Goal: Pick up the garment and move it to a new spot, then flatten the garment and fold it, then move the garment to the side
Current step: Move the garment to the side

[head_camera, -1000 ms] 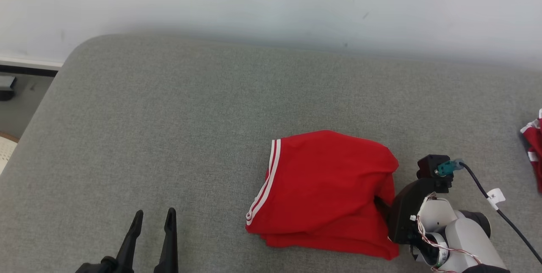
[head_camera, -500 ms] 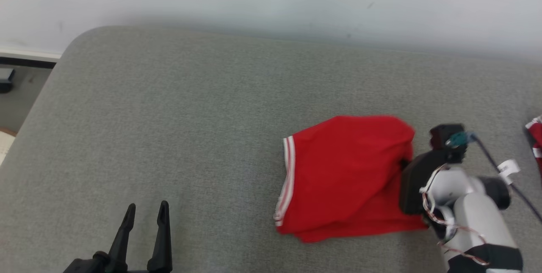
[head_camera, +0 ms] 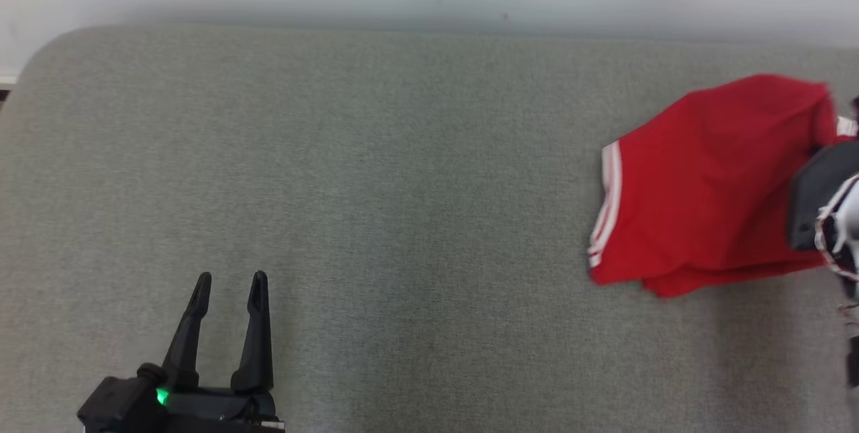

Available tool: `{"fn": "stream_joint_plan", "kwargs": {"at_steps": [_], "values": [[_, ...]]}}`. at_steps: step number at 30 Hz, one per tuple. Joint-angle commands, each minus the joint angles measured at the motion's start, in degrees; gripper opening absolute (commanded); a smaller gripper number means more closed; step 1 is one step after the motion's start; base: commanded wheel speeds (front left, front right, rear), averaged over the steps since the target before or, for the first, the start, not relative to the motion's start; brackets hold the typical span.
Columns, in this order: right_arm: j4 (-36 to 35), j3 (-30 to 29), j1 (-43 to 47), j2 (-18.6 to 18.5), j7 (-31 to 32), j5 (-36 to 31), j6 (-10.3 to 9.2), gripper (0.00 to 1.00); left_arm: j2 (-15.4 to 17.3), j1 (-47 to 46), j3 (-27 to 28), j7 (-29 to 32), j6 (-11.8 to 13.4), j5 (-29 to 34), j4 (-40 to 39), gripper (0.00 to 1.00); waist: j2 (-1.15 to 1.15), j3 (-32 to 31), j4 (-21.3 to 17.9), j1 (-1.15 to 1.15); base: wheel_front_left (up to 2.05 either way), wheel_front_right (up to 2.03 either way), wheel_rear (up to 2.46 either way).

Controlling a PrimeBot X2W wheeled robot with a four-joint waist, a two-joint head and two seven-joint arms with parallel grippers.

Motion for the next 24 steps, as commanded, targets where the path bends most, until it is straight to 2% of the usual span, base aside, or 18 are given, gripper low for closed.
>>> {"fn": "stream_joint_plan", "kwargs": {"at_steps": [1,12,14,19,24], "values": [[-0.2,-0.7,-0.8,-1.2,0.2,-0.6,0.00,0.00,0.4,-1.0,-0.3,-0.2,-0.1,0.3,-0.4,1.00,-0.01,2.1,-1.8,-0.01,0.00,0.00,0.00],[-0.7,-5.2,-3.2,-10.5,-0.2,-1.9,0.00,0.00,2.0,-3.9,-2.6,-0.2,-0.1,0.5,-1.0,1.00,-0.01,6.7,-3.3,-0.01,0.00,0.00,0.00],[-0.5,-5.4,-3.2,-11.0,-0.3,-1.9,0.00,0.00,2.1,-3.9,-2.7,-0.2,-0.1,0.5,-1.1,1.00,-0.01,7.1,-3.2,-0.01,0.00,0.00,0.00],[0.6,-5.5,-2.3,-16.1,-3.0,-4.0,0.00,0.00,3.2,-4.9,-3.4,-0.2,-0.1,-0.3,-1.3,1.00,-0.01,8.3,-2.8,-0.01,0.00,0.00,0.00],[2.3,-8.0,-1.2,-19.2,-5.7,-6.8,0.00,0.00,3.9,-5.4,-4.0,-0.2,-0.1,-0.4,-1.5,1.00,-0.01,9.6,-2.4,-0.01,0.00,0.00,0.00]]}}
